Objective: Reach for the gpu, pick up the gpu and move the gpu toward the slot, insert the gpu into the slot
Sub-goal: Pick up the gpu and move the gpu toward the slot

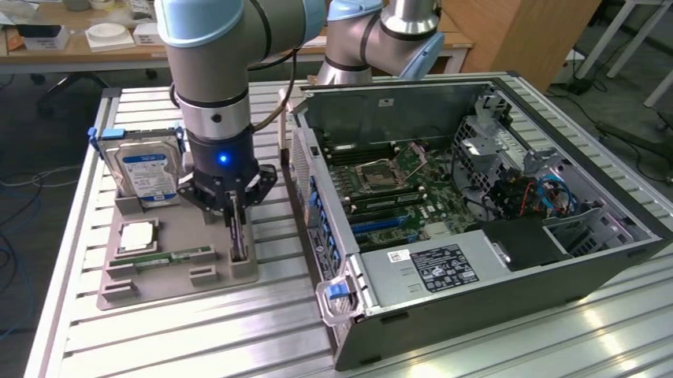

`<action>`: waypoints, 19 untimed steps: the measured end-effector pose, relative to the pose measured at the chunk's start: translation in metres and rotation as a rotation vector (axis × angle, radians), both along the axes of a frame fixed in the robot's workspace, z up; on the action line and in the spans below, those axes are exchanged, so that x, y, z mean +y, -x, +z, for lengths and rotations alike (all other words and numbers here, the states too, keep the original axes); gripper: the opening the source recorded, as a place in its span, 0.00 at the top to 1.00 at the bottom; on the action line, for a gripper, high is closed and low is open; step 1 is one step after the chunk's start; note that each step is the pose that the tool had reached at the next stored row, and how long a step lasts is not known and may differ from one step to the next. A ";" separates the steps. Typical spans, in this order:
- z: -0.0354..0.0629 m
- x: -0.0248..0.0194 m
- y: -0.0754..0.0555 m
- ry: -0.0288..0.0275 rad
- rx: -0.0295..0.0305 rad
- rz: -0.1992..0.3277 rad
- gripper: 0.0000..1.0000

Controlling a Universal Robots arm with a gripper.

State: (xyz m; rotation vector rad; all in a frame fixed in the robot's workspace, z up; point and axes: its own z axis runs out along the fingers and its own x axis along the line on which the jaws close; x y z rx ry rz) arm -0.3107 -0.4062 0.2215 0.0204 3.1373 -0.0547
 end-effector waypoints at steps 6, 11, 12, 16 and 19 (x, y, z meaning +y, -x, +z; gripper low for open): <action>-0.0001 0.0000 0.000 0.0000 0.0000 0.000 0.73; 0.0057 0.0000 0.000 -0.0002 -0.0002 0.000 0.73; 0.0087 0.0000 0.000 -0.0001 -0.0002 0.000 0.73; 0.0265 0.0000 0.000 -0.0001 0.0000 0.000 0.73; 0.0404 0.0000 0.000 0.0000 -0.0001 0.000 0.73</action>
